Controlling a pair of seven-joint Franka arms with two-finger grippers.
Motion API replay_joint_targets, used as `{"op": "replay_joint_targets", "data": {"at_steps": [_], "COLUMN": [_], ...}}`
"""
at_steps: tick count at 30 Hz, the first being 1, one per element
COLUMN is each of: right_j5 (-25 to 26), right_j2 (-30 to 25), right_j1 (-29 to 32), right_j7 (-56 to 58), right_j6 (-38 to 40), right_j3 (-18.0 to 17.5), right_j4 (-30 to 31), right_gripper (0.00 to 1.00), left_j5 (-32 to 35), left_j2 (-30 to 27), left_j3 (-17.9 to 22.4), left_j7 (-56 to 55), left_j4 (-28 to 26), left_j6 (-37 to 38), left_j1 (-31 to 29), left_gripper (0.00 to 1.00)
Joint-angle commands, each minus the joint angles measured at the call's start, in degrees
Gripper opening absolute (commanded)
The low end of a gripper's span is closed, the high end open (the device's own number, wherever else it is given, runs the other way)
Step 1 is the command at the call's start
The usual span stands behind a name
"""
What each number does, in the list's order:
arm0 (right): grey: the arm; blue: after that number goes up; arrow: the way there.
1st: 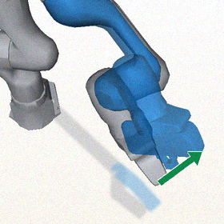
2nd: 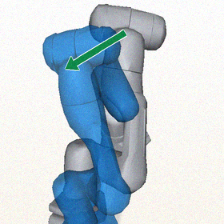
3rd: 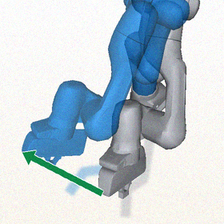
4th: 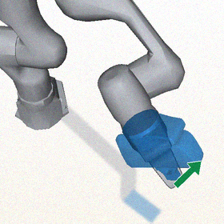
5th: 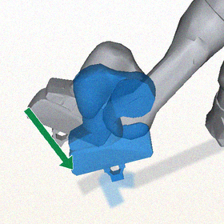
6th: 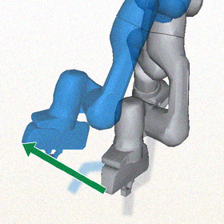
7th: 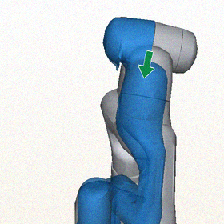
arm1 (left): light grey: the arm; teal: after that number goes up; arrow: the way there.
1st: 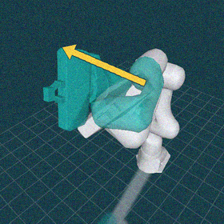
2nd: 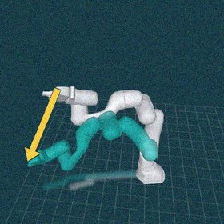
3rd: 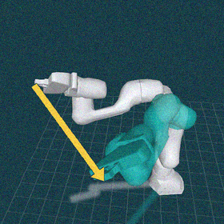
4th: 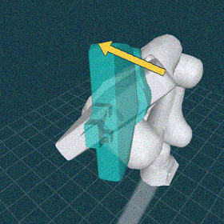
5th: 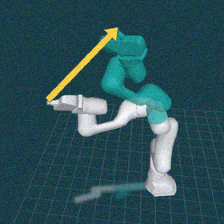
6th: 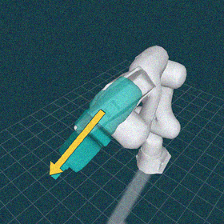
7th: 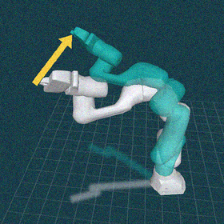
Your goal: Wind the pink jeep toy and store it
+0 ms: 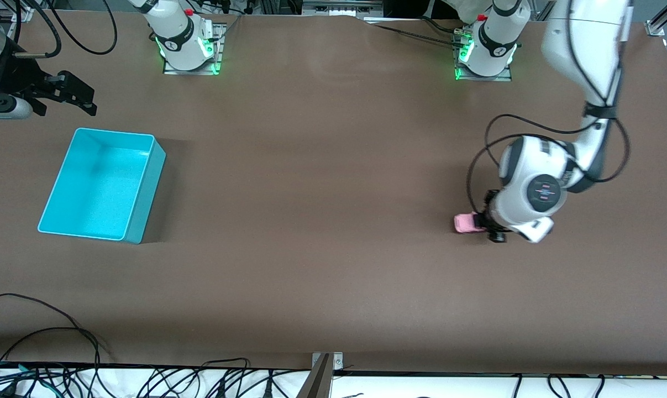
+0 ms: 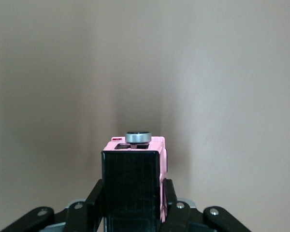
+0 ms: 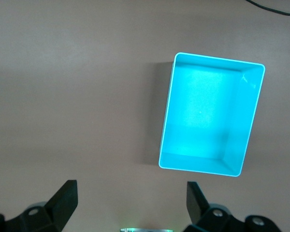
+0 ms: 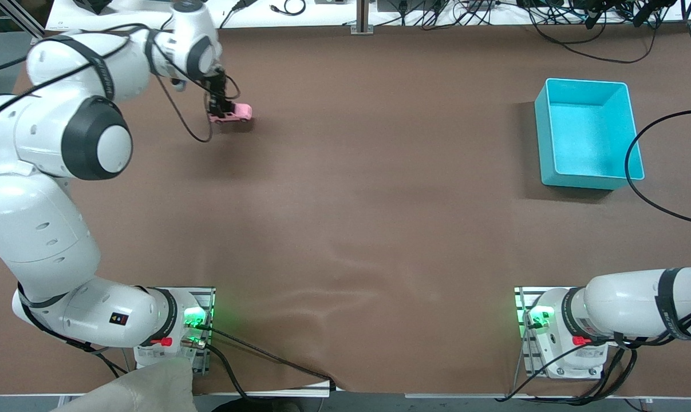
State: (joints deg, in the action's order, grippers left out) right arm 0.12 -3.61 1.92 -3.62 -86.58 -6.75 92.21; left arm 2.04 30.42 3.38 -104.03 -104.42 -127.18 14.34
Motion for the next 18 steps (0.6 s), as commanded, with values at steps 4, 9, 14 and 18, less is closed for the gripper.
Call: {"op": "replay_joint_targets", "data": {"at_steps": [4, 9, 14, 18], "right_j5": [-0.1, -0.1, -0.1, -0.1], "right_j2": [-0.3, -0.3, -0.3, -0.3], "right_j1": [0.3, 0.3, 0.3, 0.3], "right_j7": [0.0, 0.0, 0.0, 0.0], "right_j6": [0.5, 0.2, 0.4, 0.4], "right_j3": [-0.1, -0.1, -0.1, -0.1], "right_j4": [-0.3, -0.3, -0.3, -0.3], "right_gripper": [1.0, 1.0, 1.0, 1.0], "left_j5": [1.5, 1.5, 1.4, 1.4], "left_j2": [-1.4, -0.7, -0.7, -0.5], "left_j3": [0.2, 0.2, 0.2, 0.2], "left_j7": [-4.1, -5.5, -5.7, -5.7], "left_j4": [-3.8, -4.6, -6.8, -7.6], "left_j6": [-0.5, -3.3, -6.6, -8.8], "left_j1": [3.7, 3.7, 3.2, 3.2], "left_gripper": [0.03, 0.03, 0.03, 0.03]}}
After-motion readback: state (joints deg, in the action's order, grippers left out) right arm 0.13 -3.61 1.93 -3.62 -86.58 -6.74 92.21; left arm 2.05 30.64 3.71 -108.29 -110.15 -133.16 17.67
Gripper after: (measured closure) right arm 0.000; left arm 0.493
